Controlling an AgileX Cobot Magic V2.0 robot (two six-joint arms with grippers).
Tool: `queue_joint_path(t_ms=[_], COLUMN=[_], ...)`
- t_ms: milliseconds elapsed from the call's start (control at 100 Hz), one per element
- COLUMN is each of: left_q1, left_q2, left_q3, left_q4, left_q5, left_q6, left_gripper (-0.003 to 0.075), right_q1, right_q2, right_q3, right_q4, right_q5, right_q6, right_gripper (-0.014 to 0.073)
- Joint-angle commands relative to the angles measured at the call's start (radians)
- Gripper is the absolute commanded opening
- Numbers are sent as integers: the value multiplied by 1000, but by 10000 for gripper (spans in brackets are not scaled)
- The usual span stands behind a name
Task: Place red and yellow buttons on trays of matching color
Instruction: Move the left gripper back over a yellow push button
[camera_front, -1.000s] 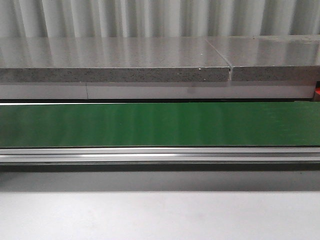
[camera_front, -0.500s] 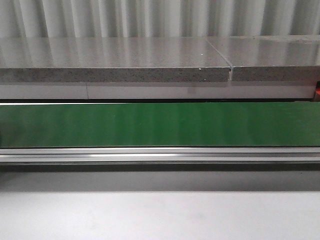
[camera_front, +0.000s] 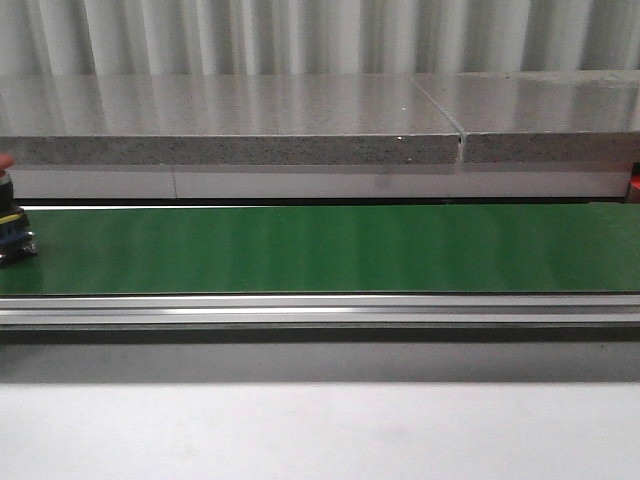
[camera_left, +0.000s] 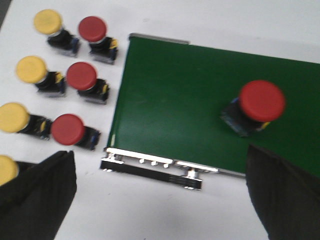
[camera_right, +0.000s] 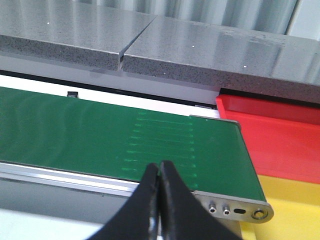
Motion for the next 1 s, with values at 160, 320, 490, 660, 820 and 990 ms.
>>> queue_joint_path(t_ms=[160, 320, 490, 660, 820, 990], left_q1=[109, 230, 394, 542, 571, 571], left_q2=[-72, -72, -70, -63, -16, 66], left_q3=[81, 113, 117, 117, 117, 117], left_q4=[76, 74, 69, 69, 44, 44], left_q5=[-49, -55, -77, -108, -146, -159], left_q6=[-130, -130, -126, -116, -114, -114], left_gripper=[649, 649, 643, 638, 638, 638], right_q1=[0, 0, 0, 0, 0, 0], right_q2=[-16, -16, -16, -16, -16, -16], right_q3=[-7, -7, -7, -7, -7, -7], right_q4=[-10, -10, -10, -10, -10, -10], right_q5=[-79, -79, -79, -79, -79, -79], right_q6=[-4, -4, -4, -4, -4, -4], right_gripper=[-68, -68, -68, -68, -68, -68])
